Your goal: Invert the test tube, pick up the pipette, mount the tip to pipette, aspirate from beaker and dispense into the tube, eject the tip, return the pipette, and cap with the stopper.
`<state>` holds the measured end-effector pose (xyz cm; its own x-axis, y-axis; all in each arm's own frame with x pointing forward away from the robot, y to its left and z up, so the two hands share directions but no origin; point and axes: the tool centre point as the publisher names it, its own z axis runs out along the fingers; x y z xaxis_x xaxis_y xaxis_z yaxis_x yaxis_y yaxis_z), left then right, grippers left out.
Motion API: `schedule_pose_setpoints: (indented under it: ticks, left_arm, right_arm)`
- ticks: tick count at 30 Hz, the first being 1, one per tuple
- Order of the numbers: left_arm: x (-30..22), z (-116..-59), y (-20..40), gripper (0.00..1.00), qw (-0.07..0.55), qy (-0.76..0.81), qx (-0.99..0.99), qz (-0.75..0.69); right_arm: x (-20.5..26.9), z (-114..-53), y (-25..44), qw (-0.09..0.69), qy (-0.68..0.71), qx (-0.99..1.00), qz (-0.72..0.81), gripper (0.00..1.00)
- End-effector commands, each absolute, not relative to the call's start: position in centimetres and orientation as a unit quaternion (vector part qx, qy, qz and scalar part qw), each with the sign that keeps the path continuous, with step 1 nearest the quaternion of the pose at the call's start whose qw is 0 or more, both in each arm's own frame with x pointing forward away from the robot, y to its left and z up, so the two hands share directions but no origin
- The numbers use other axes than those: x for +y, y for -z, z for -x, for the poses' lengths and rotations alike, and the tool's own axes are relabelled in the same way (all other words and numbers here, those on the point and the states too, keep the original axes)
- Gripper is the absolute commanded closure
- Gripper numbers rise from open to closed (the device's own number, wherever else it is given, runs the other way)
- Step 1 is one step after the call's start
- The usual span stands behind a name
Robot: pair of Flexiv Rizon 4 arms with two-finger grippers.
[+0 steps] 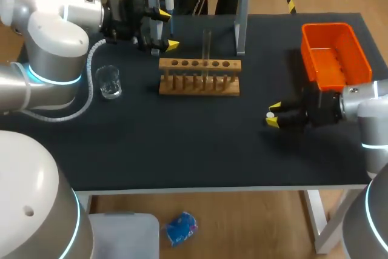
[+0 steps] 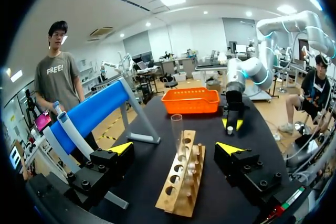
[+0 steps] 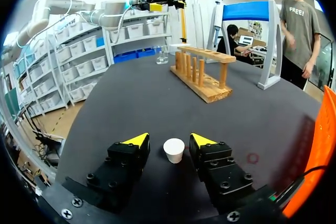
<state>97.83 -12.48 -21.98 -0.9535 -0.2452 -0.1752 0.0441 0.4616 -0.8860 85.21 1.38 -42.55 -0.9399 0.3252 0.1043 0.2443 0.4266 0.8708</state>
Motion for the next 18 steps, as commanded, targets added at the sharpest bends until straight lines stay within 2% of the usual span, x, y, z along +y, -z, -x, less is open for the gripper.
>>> schedule_pose_setpoints:
  ticks: [1,4,7,13,15,18]
  left_arm:
    - [-12.51,-97.9,21.94,0.0,0.139,0.514,0.844,0.06]
    - [-12.51,-97.9,21.94,0.0,0.139,0.514,0.844,0.06]
    - [-12.51,-97.9,21.94,0.0,0.139,0.514,0.844,0.06]
    - [-12.51,-97.9,21.94,0.0,0.139,0.514,0.844,0.06]
    - [-12.51,-97.9,21.94,0.0,0.139,0.514,0.844,0.06]
    - [-12.51,-97.9,21.94,0.0,0.139,0.514,0.844,0.06]
  right_arm:
    - [1.58,-85.32,42.85,0.042,-0.51,0.843,-0.169,0.46]
    - [1.64,-85.38,42.88,0.042,-0.51,0.842,-0.169,0.5]
    - [1.69,-85.45,42.89,0.044,-0.511,0.842,-0.169,0.47]
    - [1.67,-85.66,43.04,0.046,-0.509,0.842,-0.17,0.53]
    - [1.67,-85.69,43.06,0.046,-0.509,0.843,-0.17,0.6]
    - [1.62,-85.75,43.13,0.049,-0.507,0.843,-0.17,0.81]
